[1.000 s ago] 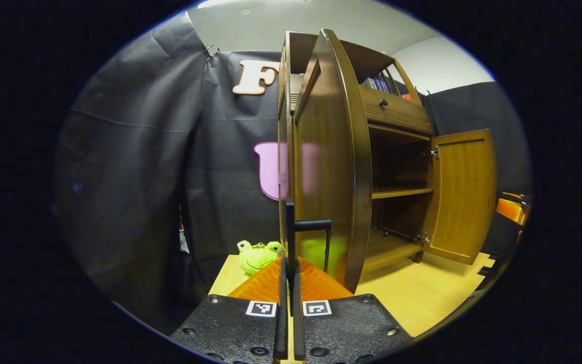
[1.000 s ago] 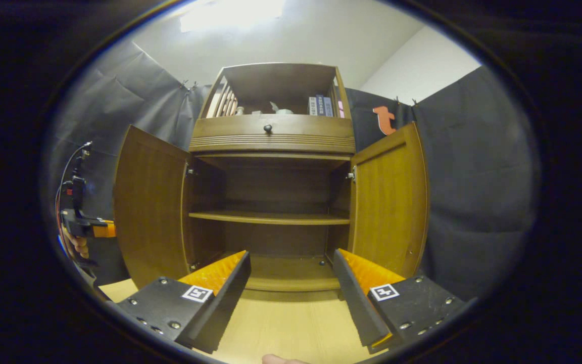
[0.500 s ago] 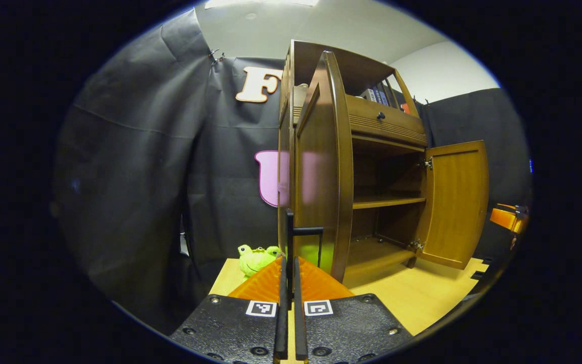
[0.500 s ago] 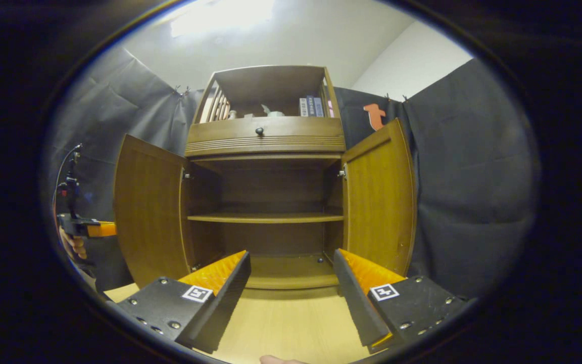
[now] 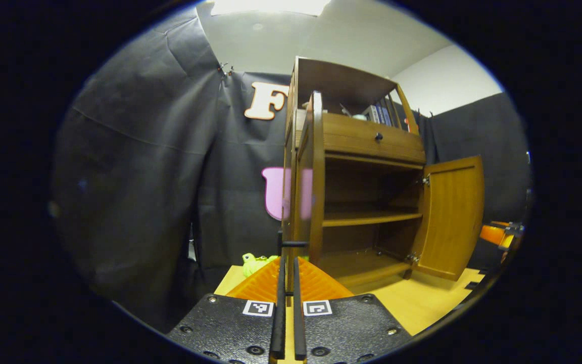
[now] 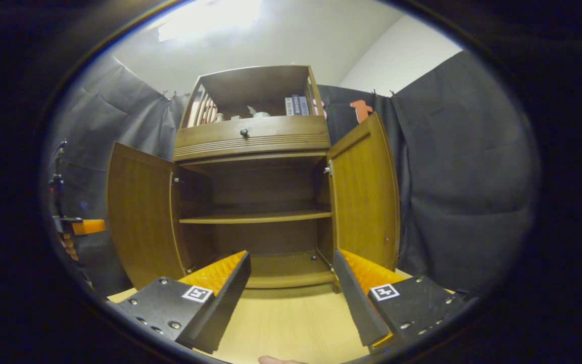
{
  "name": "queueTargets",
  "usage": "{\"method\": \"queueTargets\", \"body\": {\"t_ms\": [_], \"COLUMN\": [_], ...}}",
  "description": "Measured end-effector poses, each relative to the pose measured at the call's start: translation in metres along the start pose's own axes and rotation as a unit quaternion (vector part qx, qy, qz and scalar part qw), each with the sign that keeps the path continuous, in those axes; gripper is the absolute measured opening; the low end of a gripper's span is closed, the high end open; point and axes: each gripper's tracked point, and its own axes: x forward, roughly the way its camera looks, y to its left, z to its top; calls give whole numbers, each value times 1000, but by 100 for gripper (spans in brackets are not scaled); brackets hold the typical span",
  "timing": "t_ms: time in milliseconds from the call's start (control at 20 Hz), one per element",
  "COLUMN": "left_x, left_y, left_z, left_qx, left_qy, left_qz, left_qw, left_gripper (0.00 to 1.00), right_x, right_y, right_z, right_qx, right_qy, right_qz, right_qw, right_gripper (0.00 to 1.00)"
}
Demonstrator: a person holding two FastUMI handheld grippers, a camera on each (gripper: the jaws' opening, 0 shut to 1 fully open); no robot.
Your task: Open the right door of the double-door shoe cabinet with the right hand, and open the left door with the left hand.
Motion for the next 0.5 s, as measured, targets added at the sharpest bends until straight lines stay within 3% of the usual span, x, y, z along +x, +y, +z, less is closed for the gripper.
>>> {"method": "queueTargets", "body": {"t_ms": [150,300,450,500], "left_x": [-9,-11,5,13], "left_y": [-34,-68,-109,-123], "left_z": [17,27,26,23], "left_qx": [0,10,9,9], "left_qy": [-16,-11,3,11], "left_qz": [-20,-24,-31,-31], "left_qw": [1000,1000,999,999], "left_gripper": [9,47,84,86], "right_x": [7,13,16,20], "right_y": [-4,0,18,20], "right_z": [5,5,9,5], "right_qx": [-9,-45,-60,-62], "right_qy": [-3,21,27,33], "right_qz": [-1,20,72,84], "right_qw": [1000,999,995,994], "right_gripper": [98,98,98,98]}}
